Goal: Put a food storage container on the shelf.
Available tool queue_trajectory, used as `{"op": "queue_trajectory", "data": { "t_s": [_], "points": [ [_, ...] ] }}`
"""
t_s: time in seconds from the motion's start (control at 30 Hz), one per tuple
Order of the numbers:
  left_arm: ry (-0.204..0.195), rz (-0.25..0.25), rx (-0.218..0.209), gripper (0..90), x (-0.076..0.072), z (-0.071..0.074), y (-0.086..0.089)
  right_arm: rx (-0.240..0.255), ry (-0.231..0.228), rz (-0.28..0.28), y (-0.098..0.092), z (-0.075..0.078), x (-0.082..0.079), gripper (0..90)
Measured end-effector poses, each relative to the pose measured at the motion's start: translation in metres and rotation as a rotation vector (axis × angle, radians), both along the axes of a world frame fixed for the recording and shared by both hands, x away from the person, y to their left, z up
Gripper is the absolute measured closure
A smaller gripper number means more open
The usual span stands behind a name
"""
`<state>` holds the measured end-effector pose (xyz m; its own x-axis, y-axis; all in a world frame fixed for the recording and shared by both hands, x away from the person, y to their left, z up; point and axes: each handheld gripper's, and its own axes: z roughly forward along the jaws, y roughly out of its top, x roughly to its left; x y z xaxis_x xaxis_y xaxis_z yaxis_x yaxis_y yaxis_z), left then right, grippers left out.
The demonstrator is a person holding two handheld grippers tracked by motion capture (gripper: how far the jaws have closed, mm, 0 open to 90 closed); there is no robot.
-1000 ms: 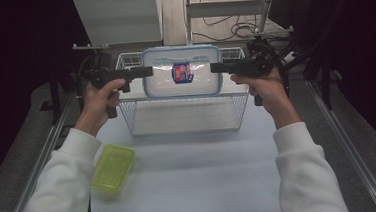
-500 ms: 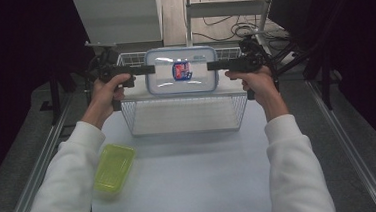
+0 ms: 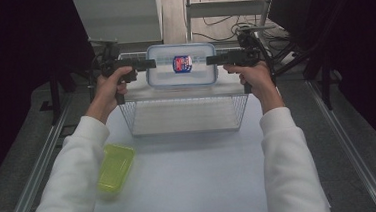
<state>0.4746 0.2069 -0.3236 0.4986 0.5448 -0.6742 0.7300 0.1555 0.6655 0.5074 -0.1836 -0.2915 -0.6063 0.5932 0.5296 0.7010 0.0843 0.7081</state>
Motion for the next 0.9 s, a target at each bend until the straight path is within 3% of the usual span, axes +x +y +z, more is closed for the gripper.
{"op": "queue_trajectory", "data": {
  "t_s": [0.13, 0.57, 0.73, 0.77, 0.9],
  "points": [
    [0.015, 0.002, -0.017, 51.3, 0.005, -0.003, 0.001, 0.015, 0.05, -0.027, 0.0, -0.001, 0.006, 47.7],
    [0.078, 0.025, -0.089, 50.3, 0.02, -0.014, 0.003, 0.036, 0.138, -0.084, 0.001, -0.006, 0.019, 46.6],
    [0.086, 0.05, -0.069, 48.7, 0.023, -0.015, 0.0, 0.005, 0.142, -0.111, 0.003, -0.005, 0.022, 45.7],
    [0.083, 0.061, -0.038, 48.3, 0.023, -0.015, -0.002, -0.041, 0.13, -0.133, 0.007, -0.003, 0.022, 47.0],
    [0.082, 0.074, -0.04, 48.7, 0.022, -0.015, -0.002, -0.032, 0.138, -0.157, 0.007, -0.004, 0.023, 48.8]
  ]
}}
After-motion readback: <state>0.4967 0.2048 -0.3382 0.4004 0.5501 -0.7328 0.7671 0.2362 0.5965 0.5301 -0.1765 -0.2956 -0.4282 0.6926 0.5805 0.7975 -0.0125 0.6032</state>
